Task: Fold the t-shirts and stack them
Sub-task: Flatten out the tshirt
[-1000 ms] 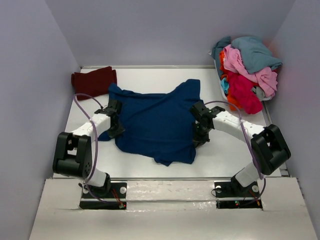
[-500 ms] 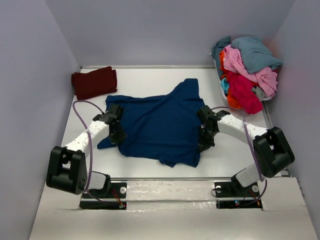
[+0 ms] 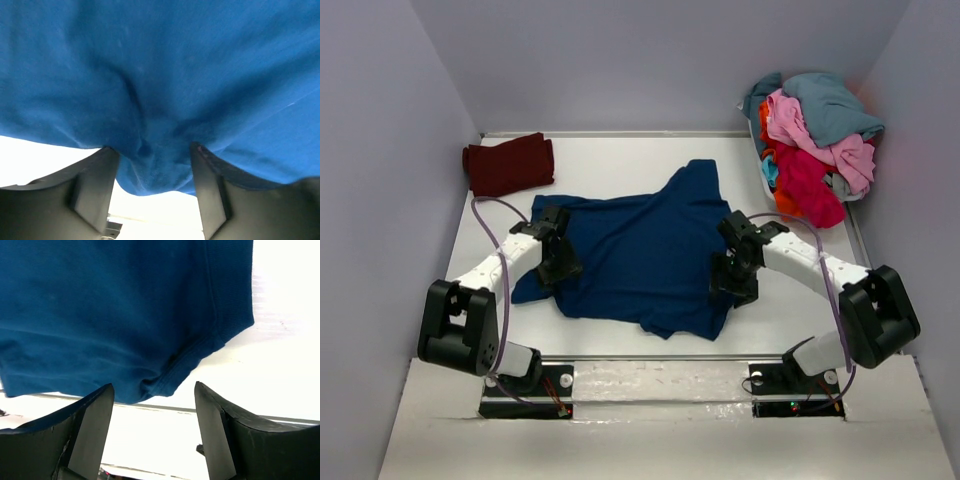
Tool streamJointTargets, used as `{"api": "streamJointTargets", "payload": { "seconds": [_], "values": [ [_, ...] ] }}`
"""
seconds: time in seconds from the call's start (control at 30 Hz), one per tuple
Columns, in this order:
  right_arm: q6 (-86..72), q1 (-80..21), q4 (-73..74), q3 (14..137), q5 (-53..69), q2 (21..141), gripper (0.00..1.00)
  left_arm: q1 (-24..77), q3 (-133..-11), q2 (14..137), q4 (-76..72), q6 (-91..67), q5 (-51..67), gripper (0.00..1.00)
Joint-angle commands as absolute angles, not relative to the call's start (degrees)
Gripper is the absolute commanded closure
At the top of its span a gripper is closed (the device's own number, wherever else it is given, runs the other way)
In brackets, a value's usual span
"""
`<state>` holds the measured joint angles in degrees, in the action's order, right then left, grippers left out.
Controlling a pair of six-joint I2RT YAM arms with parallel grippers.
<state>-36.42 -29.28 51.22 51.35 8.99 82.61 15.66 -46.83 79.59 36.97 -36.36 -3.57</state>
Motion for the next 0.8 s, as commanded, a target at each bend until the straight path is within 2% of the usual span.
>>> {"api": "streamJointTargets", "payload": {
  "seconds": [0.0, 0.17, 0.5, 0.77],
  "values": [
    [-35.25, -29.36, 53.79, 57.38, 6.77, 81.82, 0.28, 15.73, -53.61, 78.67, 40.07, -34.46, -10.18, 0.29],
    [-34.02, -29.36, 54.84, 62.74, 5.89, 84.37, 0.28, 16.26, -59.49, 78.22, 41.13, -33.14, -17.39, 0.28],
    [-31.38, -29.36, 51.95, 74.26, 5.27, 94.38, 0.3, 16.26, -64.77, 85.86, 35.69, -33.4, -15.91, 0.28],
    [-29.45, -29.36, 51.15, 86.12, 3.87, 104.76, 0.48, 15.21, -73.11, 99.39, 30.24, -32.26, -15.64, 0.29]
  ]
}}
